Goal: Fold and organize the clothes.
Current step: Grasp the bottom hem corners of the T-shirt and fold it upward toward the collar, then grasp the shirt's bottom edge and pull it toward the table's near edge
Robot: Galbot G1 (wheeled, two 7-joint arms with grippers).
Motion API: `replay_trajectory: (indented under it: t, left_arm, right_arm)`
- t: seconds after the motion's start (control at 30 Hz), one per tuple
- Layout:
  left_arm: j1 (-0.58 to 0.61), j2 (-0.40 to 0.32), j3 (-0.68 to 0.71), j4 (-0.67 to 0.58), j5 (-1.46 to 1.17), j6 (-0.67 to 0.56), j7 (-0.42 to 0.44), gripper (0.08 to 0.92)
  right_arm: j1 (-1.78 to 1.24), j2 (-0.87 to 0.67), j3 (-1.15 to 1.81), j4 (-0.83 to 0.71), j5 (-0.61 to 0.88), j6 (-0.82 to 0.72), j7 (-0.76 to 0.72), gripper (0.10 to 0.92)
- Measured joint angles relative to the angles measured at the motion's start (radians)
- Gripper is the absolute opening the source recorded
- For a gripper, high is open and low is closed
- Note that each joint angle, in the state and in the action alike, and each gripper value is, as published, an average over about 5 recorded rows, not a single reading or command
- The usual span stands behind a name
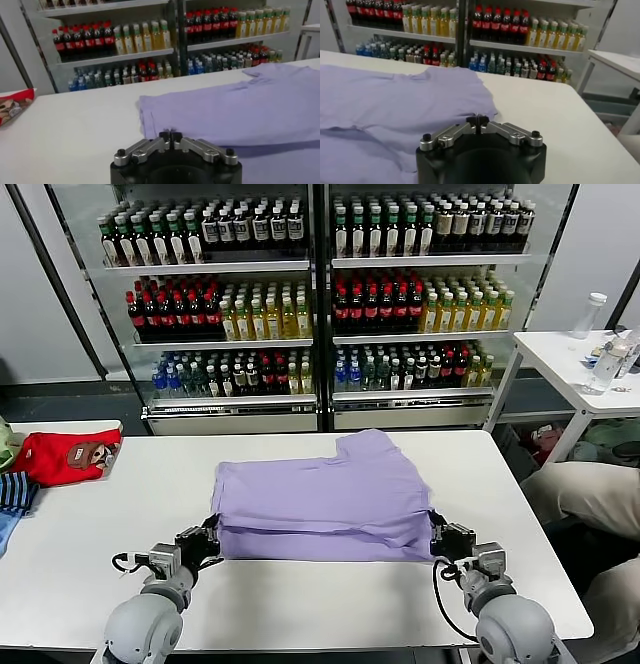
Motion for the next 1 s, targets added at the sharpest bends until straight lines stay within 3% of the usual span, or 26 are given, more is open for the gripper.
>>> replay_trajectory:
  t: [0.23, 0.57, 0.67, 0.73, 1.0]
  left_arm:
    - [0.021, 0.019, -0.033, -0.005, 0.014, -0.003, -0.014, 0.450]
    - [0.114, 0.025, -0.051, -0.105, -0.059, 0.028, -0.057, 0.742]
    - [0.126, 0.021, -0.047, -0.113, -0.075, 0.038, -0.063, 0.794]
    - [0.130, 0.020, -0.045, -0.114, -0.084, 0.042, -0.069, 0.782]
    - [0.141, 0.018, -0.032, -0.110, -0.107, 0.053, -0.079, 0.563]
  right_arm:
    - [-0.057, -0.024, 0.043, 0.048, 0.007, -0.008, 0.003, 0.510]
    - [-0.164, -0.023, 0.061, 0.083, 0.016, -0.017, 0.022, 0.784]
    - [-0.175, -0.020, 0.062, 0.082, 0.027, -0.021, 0.029, 0.780]
    - [-0.179, -0.017, 0.061, 0.080, 0.035, -0.022, 0.032, 0.735]
    - [-0.181, -0.010, 0.054, 0.070, 0.060, -0.024, 0.037, 0.511]
